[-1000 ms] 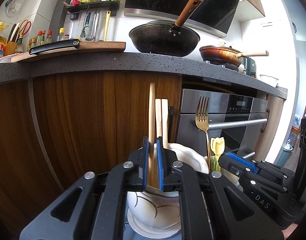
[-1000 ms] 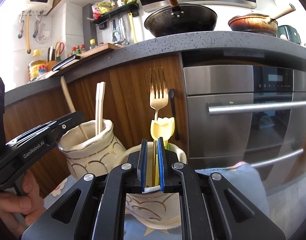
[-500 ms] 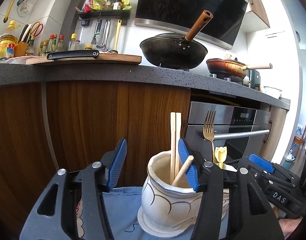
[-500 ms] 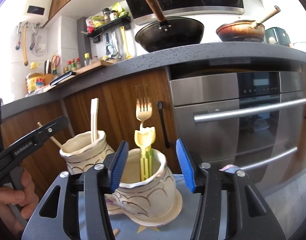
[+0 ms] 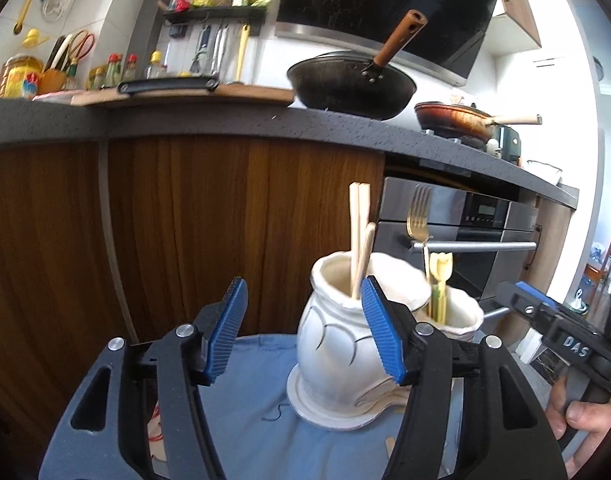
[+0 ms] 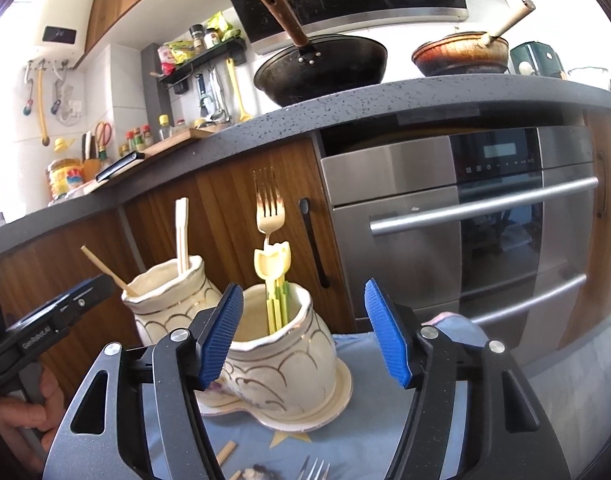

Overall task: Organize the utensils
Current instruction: 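Move both open tools back over the remaining chopsticks and silver forks, then grasp a chopstick with the left tool while the right tool grasps a silver fork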

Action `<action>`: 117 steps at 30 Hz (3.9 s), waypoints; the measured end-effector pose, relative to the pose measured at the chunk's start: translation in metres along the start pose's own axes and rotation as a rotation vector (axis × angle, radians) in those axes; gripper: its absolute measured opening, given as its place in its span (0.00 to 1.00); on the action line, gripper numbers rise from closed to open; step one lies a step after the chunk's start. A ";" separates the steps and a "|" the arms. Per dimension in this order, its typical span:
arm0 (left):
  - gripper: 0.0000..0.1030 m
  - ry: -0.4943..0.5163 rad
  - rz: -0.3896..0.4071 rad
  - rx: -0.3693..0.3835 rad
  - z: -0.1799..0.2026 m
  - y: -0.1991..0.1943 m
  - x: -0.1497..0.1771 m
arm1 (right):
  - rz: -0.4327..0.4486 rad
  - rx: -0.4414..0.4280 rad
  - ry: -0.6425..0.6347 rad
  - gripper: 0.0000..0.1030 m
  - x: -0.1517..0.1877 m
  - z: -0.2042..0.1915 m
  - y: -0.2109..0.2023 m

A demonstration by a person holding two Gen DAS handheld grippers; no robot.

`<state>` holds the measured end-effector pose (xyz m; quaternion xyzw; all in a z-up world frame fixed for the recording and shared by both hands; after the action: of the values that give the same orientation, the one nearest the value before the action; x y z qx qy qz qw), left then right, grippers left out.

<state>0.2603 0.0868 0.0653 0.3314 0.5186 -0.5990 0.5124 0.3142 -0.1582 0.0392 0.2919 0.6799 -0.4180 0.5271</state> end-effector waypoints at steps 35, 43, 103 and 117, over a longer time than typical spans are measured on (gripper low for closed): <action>0.62 0.125 -0.473 0.083 0.020 -0.006 0.123 | -0.407 -0.093 0.035 0.68 0.096 -0.010 -0.036; 0.56 0.245 -0.584 0.111 0.035 -0.004 0.154 | -0.514 -0.096 -0.025 0.54 0.110 -0.022 -0.027; 0.27 0.314 -0.612 0.140 0.041 -0.001 0.166 | -0.749 -0.210 -0.422 0.30 0.138 -0.049 -0.077; 0.27 0.334 -0.626 0.148 0.041 0.000 0.168 | -0.775 -0.214 -0.386 0.37 0.137 -0.049 -0.065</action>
<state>0.2229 0.0015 -0.0805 0.2859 0.6267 -0.7004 0.1870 0.1992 -0.1530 -0.0703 -0.1243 0.6677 -0.5586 0.4761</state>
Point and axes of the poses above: each gripper's, at about its wrist camera, not at the fingertips, and y roughly the way its jaws point, z to its right, x to its underside, the point moved 6 cm from there along y, roughly the way its jaws point, and after that the axes turned 9 degrees about -y, right-handed, at the moved point
